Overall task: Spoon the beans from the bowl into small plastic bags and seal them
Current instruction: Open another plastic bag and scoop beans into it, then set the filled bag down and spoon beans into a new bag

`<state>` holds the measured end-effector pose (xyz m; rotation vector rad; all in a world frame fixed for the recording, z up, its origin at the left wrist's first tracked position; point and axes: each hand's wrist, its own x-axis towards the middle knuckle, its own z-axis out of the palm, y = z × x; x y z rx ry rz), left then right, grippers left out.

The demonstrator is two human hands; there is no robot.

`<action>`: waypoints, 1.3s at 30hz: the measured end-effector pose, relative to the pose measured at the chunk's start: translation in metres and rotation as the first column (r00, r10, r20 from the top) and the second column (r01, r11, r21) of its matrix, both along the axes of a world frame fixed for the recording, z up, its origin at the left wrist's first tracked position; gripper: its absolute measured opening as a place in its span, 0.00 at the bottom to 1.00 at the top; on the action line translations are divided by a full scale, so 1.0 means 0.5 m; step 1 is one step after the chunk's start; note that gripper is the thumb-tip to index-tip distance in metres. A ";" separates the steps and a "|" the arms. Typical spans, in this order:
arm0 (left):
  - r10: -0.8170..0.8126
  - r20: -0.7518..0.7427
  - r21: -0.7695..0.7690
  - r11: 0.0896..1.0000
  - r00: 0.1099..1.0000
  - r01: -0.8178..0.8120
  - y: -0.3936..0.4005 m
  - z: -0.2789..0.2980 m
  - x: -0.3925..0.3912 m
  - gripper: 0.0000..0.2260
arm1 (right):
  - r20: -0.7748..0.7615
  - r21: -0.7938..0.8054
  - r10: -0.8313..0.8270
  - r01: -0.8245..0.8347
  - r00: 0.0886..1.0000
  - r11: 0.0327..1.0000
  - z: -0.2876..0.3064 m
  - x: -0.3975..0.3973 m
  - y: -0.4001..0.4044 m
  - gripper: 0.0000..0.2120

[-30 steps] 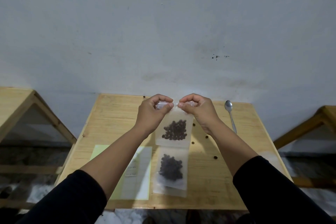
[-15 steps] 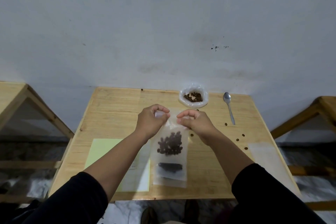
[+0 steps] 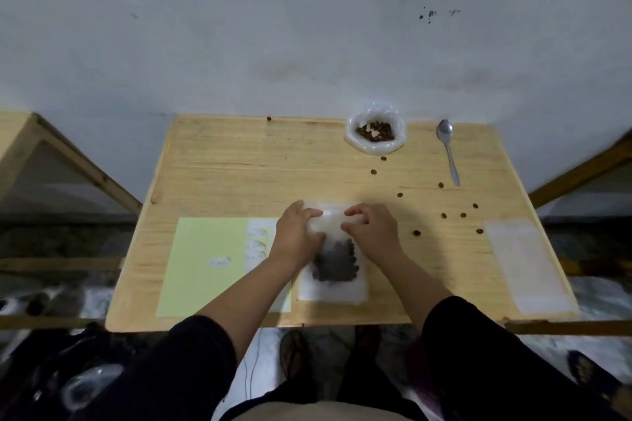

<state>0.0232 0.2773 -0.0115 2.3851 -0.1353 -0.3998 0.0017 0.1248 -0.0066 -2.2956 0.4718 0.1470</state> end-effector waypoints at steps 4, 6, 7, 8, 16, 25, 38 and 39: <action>-0.186 0.105 0.153 0.974 0.977 0.169 -0.001 -0.023 -0.005 0.19 | 0.050 -0.185 0.136 -0.124 0.989 0.975 -0.027 -0.029 0.012 0.12; -0.350 0.172 0.288 0.912 0.921 0.293 -0.004 -0.022 -0.011 0.19 | 0.041 -0.264 0.251 -0.232 0.967 0.936 -0.033 -0.043 0.016 0.14; -0.422 0.165 0.361 0.867 0.892 0.343 -0.004 -0.025 -0.013 0.19 | 0.038 -0.287 0.293 -0.270 0.955 0.919 -0.034 -0.049 0.019 0.16; -0.472 0.138 0.403 0.830 0.871 0.386 -0.004 -0.028 -0.015 0.18 | 0.039 -0.297 0.315 -0.290 0.948 0.910 -0.037 -0.053 0.021 0.17; -0.523 -0.018 0.422 0.769 0.852 0.480 -0.020 -0.002 -0.018 0.15 | 0.006 -0.374 0.378 -0.349 0.926 0.859 -0.017 -0.061 0.013 0.23; -0.447 0.182 0.207 0.888 0.876 0.410 -0.157 0.028 0.024 0.13 | -0.003 -0.450 0.214 -0.193 0.977 0.872 0.028 -0.087 -0.152 0.22; -0.561 0.085 0.137 0.825 0.823 0.548 -0.500 -0.001 -0.053 0.19 | -0.129 -0.427 -0.096 0.032 0.987 0.904 -0.006 -0.233 -0.466 0.23; -0.564 0.083 0.141 0.823 0.822 0.550 -0.523 -0.007 -0.055 0.19 | -0.132 -0.433 -0.085 0.020 0.988 0.901 -0.016 -0.238 -0.481 0.23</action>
